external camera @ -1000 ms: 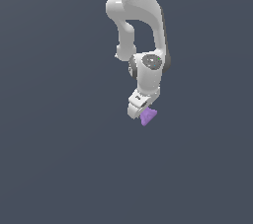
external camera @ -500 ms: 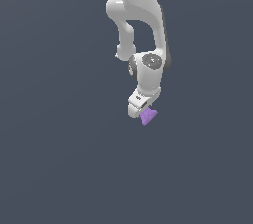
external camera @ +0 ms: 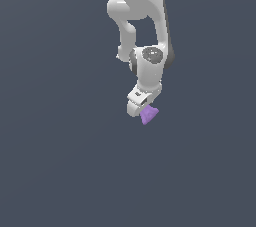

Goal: Pick up the object and move it to a goal position.

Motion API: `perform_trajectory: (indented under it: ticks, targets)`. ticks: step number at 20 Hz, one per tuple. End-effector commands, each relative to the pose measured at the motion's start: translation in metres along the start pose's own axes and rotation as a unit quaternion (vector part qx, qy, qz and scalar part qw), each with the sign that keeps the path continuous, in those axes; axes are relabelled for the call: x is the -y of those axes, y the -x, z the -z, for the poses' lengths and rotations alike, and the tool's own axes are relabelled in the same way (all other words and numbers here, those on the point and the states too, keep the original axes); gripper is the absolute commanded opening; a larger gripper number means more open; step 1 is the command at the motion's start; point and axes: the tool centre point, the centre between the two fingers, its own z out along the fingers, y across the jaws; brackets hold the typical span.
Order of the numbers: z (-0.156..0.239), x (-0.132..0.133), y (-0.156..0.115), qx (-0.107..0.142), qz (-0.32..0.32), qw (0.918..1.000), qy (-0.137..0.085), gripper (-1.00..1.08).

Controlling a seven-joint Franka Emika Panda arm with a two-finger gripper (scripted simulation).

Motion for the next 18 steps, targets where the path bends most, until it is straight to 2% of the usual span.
perform_trajectory:
  ticks: [1,10,18]
  targets:
    - [0.016,-0.004,0.003,0.002,-0.001,1.0,-0.002,-1.0]
    - [0.076,-0.023,0.012,0.01,-0.006,0.9999,-0.009,-1.0]
    - [0.098,-0.031,0.014,0.013,-0.008,0.9998,-0.011,-1.0]
